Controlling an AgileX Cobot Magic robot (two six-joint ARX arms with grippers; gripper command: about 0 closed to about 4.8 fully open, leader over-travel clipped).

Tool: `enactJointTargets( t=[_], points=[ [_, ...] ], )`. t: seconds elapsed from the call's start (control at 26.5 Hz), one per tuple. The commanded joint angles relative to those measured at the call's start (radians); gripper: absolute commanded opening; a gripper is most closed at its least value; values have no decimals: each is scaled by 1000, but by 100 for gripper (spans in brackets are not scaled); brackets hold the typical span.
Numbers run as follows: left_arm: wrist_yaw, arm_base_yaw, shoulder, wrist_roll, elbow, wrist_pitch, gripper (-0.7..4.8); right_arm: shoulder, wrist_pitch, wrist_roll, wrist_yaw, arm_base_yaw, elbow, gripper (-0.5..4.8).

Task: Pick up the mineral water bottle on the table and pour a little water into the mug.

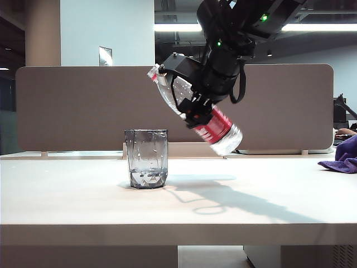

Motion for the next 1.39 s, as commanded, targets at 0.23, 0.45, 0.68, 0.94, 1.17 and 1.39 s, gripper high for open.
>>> enactJointTargets(
  t=[0.23, 0.45, 0.68, 0.94, 1.17, 1.39],
  points=[
    [1, 0, 0, 2, 3, 13, -4, -81, 327, 433, -127, -32, -220, 274],
    [0, 0, 0, 2, 3, 13, -4, -173, 748, 679, -157, -72, -533, 274],
    [0, 0, 0, 2, 3, 13, -4, -170, 875, 744, -155, -76, -664, 274],
    [0, 0, 0, 2, 3, 13, -4, -149, 861, 742, -155, -76, -664, 274],
    [0, 0, 0, 2, 3, 13, -4, -126, 856, 740, -155, -76, -664, 274],
    [1, 0, 0, 2, 3, 13, -4, -126, 856, 739, -156, -76, -664, 363]
  ],
)
